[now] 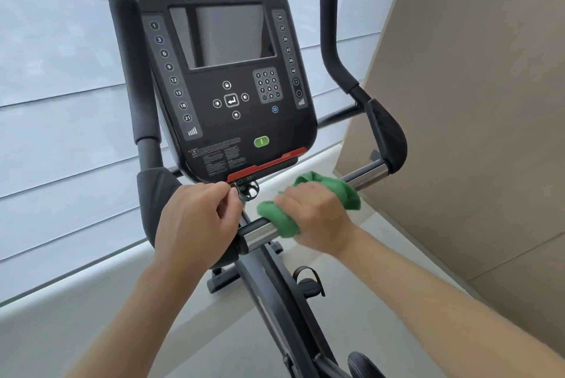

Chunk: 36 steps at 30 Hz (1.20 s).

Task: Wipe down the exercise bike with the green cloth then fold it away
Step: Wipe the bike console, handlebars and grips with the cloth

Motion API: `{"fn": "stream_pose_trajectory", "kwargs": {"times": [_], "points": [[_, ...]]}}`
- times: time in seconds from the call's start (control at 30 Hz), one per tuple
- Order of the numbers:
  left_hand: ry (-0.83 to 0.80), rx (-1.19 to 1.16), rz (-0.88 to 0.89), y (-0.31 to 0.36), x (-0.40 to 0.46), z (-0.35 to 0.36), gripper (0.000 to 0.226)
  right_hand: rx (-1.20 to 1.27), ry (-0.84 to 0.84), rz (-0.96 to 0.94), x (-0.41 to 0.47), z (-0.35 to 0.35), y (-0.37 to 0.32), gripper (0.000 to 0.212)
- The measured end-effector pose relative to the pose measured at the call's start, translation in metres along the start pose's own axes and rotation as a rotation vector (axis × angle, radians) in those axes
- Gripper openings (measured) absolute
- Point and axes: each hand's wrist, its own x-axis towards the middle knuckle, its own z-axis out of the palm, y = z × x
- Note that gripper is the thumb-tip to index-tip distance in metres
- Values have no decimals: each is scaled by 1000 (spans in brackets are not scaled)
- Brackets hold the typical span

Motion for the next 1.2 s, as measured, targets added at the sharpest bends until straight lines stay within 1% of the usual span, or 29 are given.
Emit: {"fn": "stream_pose_trajectory", "kwargs": {"times": [0.03,0.1,0.2,0.3,0.37,0.4,0.47,0.53,0.6,0.63,0.73,0.77,0.83,0.87,0.93,0.97,1.03,1.1,1.13,1.2], "points": [[2,-3,5,0,1,0,49,-19,3,1,-2,-3,20,12],[2,17,17,1,1,-1,48,-71,-19,2,-6,-10,53,13],[-27,101,48,-2,0,2,41,-116,-95,48,-12,-15,75,8],[-123,180,93,-1,-1,7,40,-99,-92,134,-13,-13,65,8],[-179,97,82,9,-1,13,38,-95,-58,196,-14,-10,47,12],[-225,48,70,18,0,17,34,-90,-47,231,-15,-8,37,15],[-338,0,21,37,5,27,21,-43,-51,277,-16,-8,15,19],[-503,64,8,49,12,38,23,15,-65,228,-22,-9,9,25],[-666,185,41,52,14,46,28,45,-111,107,-30,-19,37,35],[-705,228,49,51,15,48,29,35,-142,85,-32,-25,60,35],[-705,274,34,49,14,53,24,-88,-167,164,-27,-45,130,8],[-696,290,33,50,14,55,22,-129,-218,185,-26,-48,143,10],[-687,322,41,51,15,59,21,-145,-394,180,-21,-51,151,16],[-686,328,43,51,15,60,21,-154,-523,189,-13,-55,149,18],[-682,329,41,49,16,61,20,-175,-834,245,8,-64,146,19],[-681,329,38,49,15,62,20,-164,-950,275,18,-69,145,20],[-679,327,32,50,14,62,19,-112,-1109,348,35,-74,143,24],[-673,316,28,51,13,61,18,-83,-1180,381,41,-74,141,28],[-665,312,29,52,13,60,18,-71,-1161,394,38,-74,140,28],[-649,308,34,53,13,59,18,-56,-1042,432,24,-70,139,24]]}}
